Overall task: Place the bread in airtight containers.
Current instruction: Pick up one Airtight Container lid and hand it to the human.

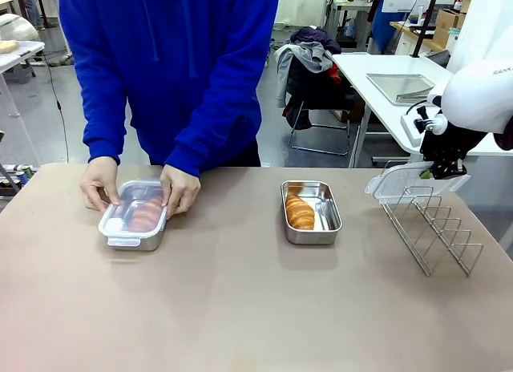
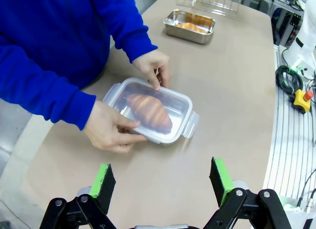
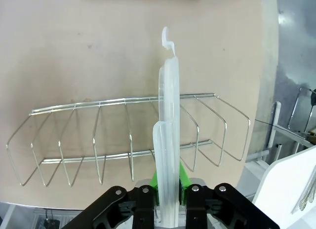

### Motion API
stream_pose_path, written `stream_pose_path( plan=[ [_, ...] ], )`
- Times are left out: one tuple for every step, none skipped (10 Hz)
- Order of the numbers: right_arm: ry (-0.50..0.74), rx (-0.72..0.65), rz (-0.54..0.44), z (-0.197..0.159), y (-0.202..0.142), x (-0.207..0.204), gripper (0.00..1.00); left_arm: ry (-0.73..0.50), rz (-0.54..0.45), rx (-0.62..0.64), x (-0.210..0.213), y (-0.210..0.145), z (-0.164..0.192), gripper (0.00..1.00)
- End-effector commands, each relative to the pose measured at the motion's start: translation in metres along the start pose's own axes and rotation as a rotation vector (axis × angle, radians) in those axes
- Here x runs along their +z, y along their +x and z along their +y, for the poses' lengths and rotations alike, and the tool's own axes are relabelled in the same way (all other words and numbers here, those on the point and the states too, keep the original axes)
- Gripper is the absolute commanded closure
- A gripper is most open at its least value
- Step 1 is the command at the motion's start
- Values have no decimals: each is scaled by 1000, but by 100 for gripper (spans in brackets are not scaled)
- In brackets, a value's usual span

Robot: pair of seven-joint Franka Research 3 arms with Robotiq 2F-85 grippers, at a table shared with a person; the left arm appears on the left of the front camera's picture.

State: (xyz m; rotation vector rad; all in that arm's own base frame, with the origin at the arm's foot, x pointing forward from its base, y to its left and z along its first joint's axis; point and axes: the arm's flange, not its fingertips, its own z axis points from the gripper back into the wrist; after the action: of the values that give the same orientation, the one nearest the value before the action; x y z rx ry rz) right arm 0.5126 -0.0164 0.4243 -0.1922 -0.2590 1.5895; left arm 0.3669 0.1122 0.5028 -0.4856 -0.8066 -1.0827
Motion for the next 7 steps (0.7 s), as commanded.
stream_pose_path(
  plan=[
    [2,-12,32,3,-1,7,96,1,-22,-21,0,-1,0,0],
    [-5,-27,40,0,-2,20,96,1,-22,-21,0,-1,0,0],
    [-26,-35,37,-2,0,43,96,1,-22,-21,0,-1,0,0],
    [-32,-37,33,-5,3,73,96,1,-22,-21,0,-1,0,0],
    [-49,-44,-4,-8,7,109,96,1,-22,-21,0,-1,0,0],
    [-61,-52,-9,-10,13,138,96,1,-22,-21,0,-1,0,0],
    [-54,-51,-20,-10,20,166,96,1,-22,-21,0,-1,0,0]
  ],
)
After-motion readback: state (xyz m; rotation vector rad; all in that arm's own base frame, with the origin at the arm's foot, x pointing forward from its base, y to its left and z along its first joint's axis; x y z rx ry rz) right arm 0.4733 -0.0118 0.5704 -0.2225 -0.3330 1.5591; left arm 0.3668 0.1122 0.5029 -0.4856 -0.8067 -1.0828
